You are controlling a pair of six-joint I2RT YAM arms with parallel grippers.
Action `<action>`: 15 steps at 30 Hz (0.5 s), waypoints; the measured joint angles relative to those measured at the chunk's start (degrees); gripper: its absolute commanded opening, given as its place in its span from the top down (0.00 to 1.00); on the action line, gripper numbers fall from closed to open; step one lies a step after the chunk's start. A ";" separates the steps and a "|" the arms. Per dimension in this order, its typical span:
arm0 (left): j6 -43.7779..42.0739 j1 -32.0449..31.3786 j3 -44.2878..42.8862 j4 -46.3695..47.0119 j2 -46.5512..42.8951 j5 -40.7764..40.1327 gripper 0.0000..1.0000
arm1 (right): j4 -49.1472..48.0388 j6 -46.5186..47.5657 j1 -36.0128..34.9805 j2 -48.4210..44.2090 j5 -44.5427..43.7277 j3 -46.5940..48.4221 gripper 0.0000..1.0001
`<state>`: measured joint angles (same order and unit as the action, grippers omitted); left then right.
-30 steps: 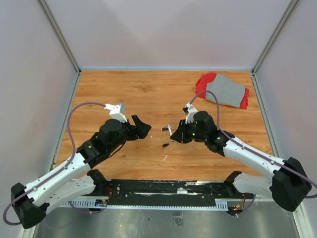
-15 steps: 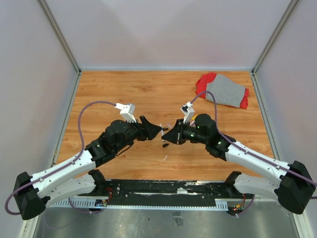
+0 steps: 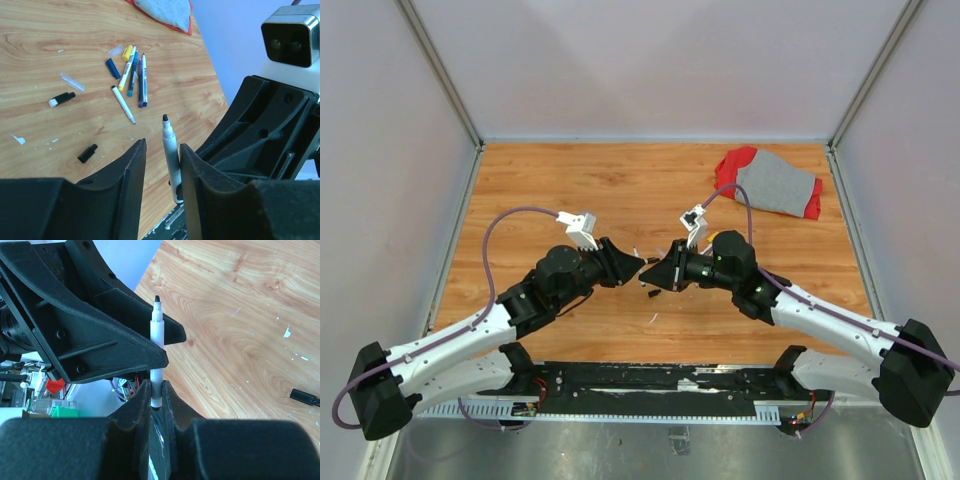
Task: Insert the pens into the pen caps
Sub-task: Pick up the pen from the center of the board.
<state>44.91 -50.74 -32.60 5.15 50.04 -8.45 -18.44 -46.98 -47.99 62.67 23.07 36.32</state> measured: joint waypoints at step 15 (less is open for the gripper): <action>2.08 -0.61 1.55 3.98 -0.07 1.20 0.99 | -0.52 0.35 -0.39 0.46 -1.88 -0.39 0.84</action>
<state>46.98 -51.35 -31.05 9.13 49.98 -7.25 -18.96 -46.63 -48.38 63.13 21.19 35.92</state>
